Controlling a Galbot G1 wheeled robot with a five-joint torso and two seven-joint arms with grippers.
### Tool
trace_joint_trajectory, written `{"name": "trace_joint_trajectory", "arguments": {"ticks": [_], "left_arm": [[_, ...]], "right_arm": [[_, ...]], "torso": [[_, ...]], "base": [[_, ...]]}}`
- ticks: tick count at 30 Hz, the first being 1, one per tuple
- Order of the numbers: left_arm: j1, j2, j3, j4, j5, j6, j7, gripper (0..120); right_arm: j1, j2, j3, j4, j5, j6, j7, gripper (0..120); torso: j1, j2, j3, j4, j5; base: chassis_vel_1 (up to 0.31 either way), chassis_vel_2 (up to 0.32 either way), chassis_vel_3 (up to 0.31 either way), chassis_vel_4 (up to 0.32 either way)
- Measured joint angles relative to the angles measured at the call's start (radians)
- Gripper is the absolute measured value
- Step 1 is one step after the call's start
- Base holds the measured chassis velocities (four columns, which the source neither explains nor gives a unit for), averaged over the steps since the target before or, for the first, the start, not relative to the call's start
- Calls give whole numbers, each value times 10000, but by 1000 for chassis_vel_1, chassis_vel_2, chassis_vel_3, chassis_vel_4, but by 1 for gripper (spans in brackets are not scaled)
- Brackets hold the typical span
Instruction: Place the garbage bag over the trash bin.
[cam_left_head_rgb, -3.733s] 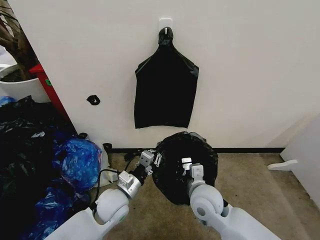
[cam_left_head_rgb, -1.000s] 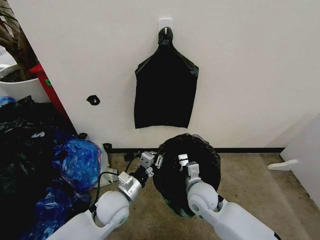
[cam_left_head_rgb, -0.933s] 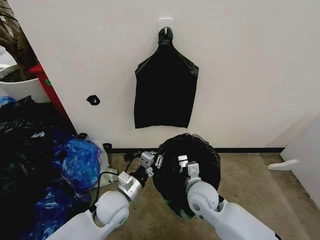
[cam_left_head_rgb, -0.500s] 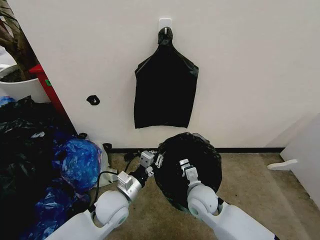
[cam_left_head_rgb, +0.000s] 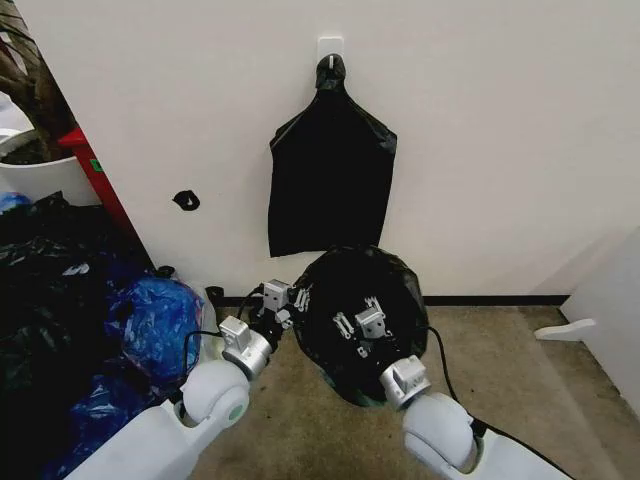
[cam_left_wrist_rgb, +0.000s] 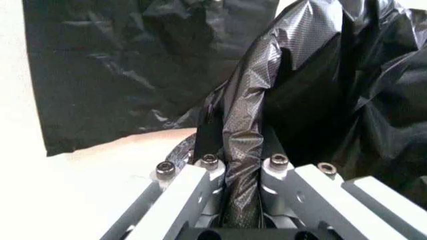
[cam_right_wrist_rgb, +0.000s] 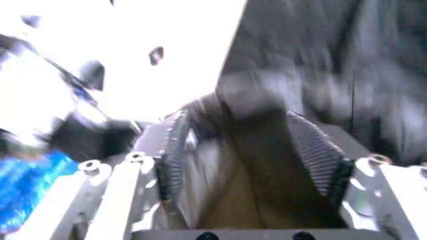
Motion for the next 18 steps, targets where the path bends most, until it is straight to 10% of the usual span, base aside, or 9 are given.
{"name": "trace_joint_trajectory", "arguments": {"ticks": [10,18], "left_arm": [[168,99,-443,341,79,-77,278,4],[14,463,-1038,1914,768,-2286,2969,4]], "right_arm": [[-418,-420,799,1117,-1028,1175,-246,91],[9,-1265,2980,884,2273,2424,-1623,100]], "torso": [[0,0,0,0,-1],[0,0,1,3,1]], "base": [[0,0,0,0],[0,0,0,0]]}}
